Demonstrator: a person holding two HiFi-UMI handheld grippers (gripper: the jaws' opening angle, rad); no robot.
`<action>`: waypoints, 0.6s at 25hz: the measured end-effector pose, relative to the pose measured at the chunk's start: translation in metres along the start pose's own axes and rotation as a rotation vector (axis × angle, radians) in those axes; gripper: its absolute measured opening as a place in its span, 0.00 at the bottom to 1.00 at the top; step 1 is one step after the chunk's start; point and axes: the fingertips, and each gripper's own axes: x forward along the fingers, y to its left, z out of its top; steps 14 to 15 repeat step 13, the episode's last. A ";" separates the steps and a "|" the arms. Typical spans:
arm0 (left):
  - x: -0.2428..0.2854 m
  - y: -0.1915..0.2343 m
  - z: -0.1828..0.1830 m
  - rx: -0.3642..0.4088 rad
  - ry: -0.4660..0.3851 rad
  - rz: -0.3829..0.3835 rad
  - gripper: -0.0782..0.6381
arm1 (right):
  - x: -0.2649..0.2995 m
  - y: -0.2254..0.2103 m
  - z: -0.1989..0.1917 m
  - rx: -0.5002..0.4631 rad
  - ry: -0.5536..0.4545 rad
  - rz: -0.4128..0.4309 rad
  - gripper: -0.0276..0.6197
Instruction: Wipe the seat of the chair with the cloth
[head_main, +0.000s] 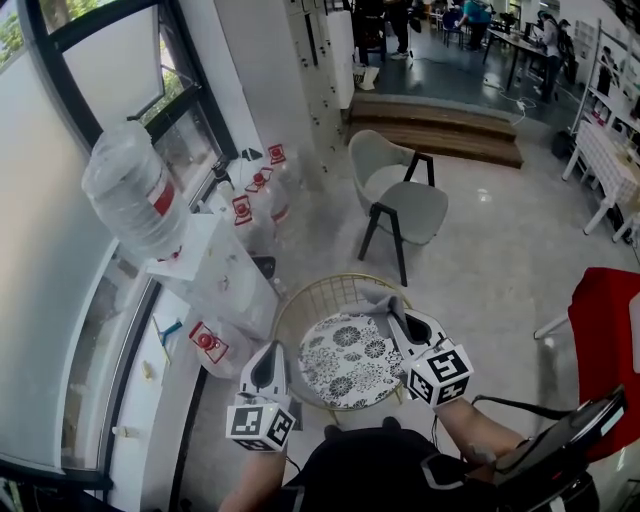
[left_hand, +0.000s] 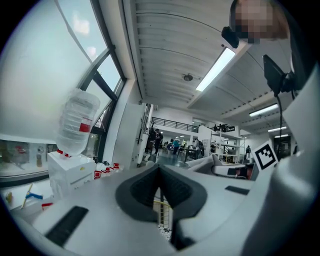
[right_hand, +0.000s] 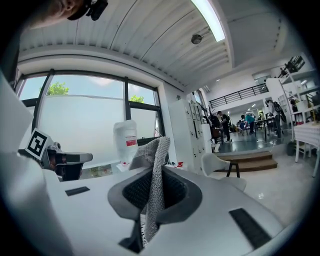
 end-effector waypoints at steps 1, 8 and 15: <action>0.000 0.001 0.000 0.000 0.002 0.001 0.12 | 0.001 0.000 0.001 -0.001 -0.004 0.002 0.08; 0.002 0.002 0.003 -0.009 -0.004 0.008 0.12 | 0.003 -0.001 0.006 0.002 -0.019 0.004 0.08; -0.002 0.000 0.006 -0.010 -0.009 0.004 0.12 | 0.000 -0.001 0.006 0.009 -0.019 0.001 0.08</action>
